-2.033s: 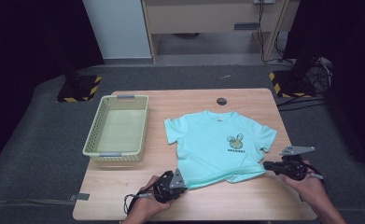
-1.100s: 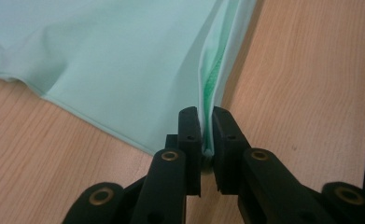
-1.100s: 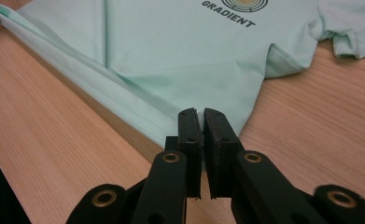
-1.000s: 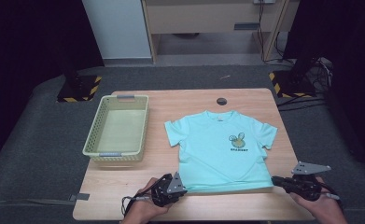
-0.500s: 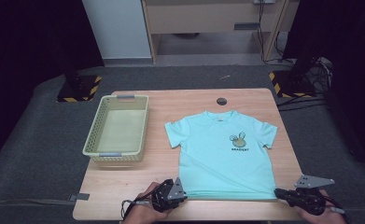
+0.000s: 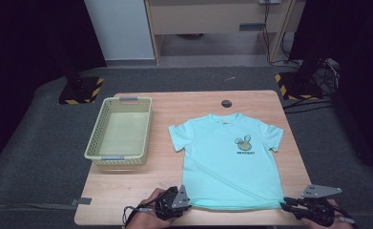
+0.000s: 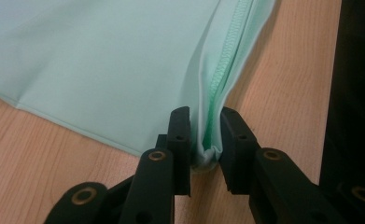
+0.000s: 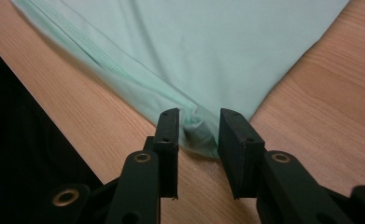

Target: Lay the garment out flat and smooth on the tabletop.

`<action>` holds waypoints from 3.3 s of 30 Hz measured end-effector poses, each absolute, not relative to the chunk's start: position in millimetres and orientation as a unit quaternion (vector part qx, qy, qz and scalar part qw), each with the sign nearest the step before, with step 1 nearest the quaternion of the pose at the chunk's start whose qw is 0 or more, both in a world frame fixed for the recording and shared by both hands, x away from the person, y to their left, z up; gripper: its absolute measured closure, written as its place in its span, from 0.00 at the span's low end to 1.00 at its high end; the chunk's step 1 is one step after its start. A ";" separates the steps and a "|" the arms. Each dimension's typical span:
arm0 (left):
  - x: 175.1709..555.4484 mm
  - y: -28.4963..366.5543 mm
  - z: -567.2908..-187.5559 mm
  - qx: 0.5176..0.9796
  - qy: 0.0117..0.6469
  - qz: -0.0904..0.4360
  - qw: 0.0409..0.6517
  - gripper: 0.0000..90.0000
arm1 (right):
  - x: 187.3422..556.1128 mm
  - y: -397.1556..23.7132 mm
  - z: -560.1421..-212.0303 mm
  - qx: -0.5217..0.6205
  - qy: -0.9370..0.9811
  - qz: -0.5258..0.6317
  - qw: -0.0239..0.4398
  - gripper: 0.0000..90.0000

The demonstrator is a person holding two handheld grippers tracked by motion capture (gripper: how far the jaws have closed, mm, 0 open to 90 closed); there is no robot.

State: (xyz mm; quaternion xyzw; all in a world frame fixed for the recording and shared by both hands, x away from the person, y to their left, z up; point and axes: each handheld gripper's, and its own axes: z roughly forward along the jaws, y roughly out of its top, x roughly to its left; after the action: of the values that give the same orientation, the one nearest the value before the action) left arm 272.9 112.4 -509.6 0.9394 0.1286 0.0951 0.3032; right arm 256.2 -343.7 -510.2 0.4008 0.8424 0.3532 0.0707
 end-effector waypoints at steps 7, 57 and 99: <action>270.8 113.5 -508.7 0.941 0.124 0.088 0.302 0.89 | 254.4 -337.5 -510.2 0.372 0.861 0.340 0.069 0.89; 263.1 114.7 -501.4 0.936 0.128 0.024 0.328 0.76 | 236.0 -312.4 -503.7 0.292 0.903 0.314 0.031 0.80; 255.8 130.3 -496.4 0.941 0.164 0.050 0.291 0.95 | 302.6 -366.1 -491.5 0.489 0.795 0.334 0.134 0.35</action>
State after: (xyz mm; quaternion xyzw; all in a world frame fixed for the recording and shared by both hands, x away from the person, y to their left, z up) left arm 255.8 130.3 -496.4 0.9414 0.1637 0.0498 0.2906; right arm 302.6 -366.1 -491.5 0.4892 0.7945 0.3341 0.1336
